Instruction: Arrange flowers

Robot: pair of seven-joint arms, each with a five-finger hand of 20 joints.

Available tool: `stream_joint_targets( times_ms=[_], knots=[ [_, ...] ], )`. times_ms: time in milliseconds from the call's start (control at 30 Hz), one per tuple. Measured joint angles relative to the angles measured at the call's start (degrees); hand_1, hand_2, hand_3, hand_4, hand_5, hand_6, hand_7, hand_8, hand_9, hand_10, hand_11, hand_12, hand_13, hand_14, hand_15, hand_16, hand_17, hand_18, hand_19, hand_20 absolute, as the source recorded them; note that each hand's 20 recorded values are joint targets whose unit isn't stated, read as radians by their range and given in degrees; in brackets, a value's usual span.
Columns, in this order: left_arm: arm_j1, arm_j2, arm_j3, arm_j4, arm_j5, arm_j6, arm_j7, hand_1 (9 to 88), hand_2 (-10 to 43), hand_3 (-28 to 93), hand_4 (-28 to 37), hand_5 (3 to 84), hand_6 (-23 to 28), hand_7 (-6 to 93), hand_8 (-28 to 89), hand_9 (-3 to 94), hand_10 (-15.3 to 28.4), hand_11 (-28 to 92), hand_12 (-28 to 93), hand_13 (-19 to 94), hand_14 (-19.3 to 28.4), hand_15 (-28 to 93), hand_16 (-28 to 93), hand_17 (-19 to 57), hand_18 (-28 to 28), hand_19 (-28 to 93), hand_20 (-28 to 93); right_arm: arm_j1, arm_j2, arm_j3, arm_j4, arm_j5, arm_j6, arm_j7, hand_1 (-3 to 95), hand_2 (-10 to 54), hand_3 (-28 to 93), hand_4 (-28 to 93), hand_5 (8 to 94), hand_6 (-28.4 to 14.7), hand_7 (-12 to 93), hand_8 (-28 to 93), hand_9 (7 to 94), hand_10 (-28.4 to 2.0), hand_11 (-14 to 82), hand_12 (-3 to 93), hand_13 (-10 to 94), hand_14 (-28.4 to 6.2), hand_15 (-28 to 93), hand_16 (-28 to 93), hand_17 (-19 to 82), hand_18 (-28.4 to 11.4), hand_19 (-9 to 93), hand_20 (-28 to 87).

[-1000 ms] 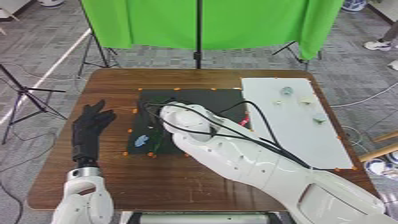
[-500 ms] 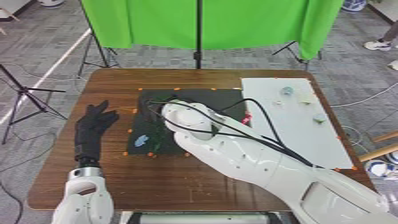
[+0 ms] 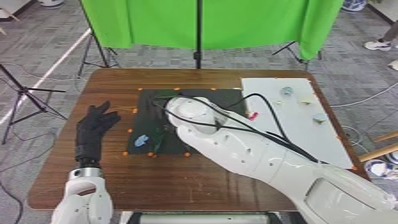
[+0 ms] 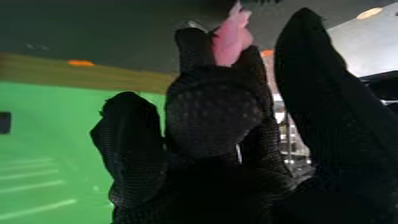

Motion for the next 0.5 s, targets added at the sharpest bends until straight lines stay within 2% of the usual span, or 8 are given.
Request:
stream_joint_targets(
  times_ms=[200,500],
  knots=[
    [0.0,0.04,-0.02,0.02,0.00,-0.13,-0.01,21.6,18.8,55,-28.3,46.4,10.3,5.1,-5,48.7,18.1,22,10,43,21.2,26,-5,11.8,18.2,31,13,0.0,0.1,0.2,-0.4,1.2,0.0,0.0,36.1,-9.5,65,-18,39.8,2.9,13,-10,66.3,-14.7,8.9,13.7,93,-2.4,54,29,60,-15.8,93,53],
    [0.2,-0.01,-0.24,-0.04,0.01,-0.38,-0.14,21.5,18.3,55,-28.3,46.4,10.2,5.2,-5,48.7,18.0,22,10,43,21.3,26,-5,11.3,18.2,31,13,0.8,0.2,0.1,-1.4,3.7,0.2,0.3,33.2,-9.5,64,-16,39.3,2.4,12,-9,69.0,-15.2,9.2,13.2,94,-2.8,53,29,61,-16.3,93,51]
  ],
)
